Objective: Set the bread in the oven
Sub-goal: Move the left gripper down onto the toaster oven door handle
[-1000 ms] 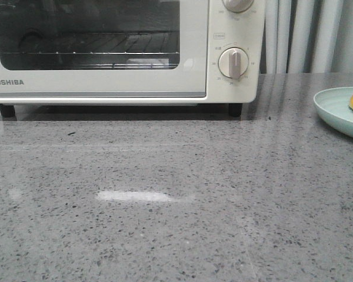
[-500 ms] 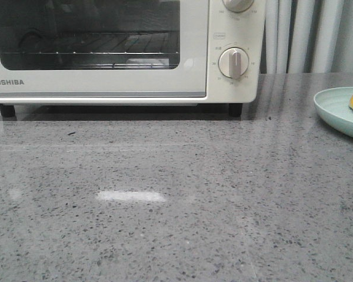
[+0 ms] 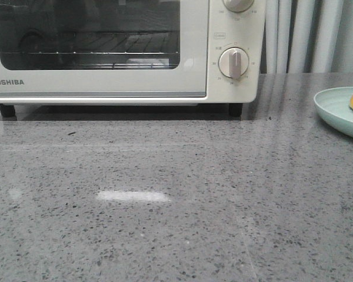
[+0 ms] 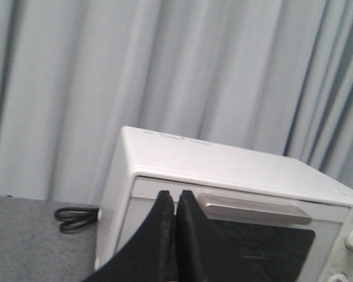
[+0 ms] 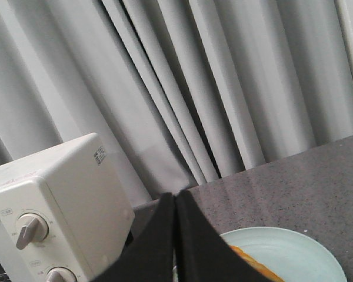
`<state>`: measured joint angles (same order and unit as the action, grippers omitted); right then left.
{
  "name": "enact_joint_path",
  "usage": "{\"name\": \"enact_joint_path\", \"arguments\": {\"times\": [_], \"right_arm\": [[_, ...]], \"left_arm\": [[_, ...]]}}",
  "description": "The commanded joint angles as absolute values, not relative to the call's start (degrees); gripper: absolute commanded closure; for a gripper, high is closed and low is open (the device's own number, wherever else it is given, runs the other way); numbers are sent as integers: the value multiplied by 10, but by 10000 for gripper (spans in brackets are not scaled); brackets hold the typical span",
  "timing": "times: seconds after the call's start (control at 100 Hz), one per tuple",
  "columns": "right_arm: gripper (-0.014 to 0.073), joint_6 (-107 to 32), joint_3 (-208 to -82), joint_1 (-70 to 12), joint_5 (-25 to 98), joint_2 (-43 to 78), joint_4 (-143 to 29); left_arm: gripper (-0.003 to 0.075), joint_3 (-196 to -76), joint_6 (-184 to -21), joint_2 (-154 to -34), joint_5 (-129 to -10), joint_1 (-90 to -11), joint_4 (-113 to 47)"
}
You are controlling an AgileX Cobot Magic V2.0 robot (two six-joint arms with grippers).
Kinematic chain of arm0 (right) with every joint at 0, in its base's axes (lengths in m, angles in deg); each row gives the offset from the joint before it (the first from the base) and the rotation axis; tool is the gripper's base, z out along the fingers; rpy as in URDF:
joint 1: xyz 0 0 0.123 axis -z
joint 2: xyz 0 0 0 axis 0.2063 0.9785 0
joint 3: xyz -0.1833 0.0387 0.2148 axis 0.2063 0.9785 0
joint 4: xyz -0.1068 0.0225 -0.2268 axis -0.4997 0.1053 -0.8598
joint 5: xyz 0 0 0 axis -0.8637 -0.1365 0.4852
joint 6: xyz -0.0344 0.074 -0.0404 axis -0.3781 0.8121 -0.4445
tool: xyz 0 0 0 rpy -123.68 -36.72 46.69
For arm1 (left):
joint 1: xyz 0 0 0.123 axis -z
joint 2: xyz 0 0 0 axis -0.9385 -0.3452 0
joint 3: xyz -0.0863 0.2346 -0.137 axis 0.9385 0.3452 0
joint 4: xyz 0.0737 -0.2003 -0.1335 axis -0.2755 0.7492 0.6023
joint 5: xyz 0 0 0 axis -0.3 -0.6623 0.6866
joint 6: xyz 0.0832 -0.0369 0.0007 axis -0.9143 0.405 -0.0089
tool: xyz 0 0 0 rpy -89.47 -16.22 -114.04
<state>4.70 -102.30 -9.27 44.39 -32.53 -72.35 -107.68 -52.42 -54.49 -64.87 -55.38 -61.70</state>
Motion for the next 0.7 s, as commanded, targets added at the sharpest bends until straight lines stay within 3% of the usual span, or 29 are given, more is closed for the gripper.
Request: {"name": "enact_joint_path", "arguments": {"times": [0.0,0.22,0.48,0.69], "right_arm": [[669,46,-1055,-89,490,-292,-731],[669,46,-1070,-89,493,-249,-732],[669,-72,-1175,-95,269,-209,-741],[670,-118,-1296,-95,159,-134,-741]], "left_arm": [[741,-1140,-552,-611,-641,-499,-626],[741,-1212,-593,-760,-607,-402,-664],[741,-1294,-593,-904,-634,-400,-659],[741,-1322,-593,-945,-629,-400,-659]]}}
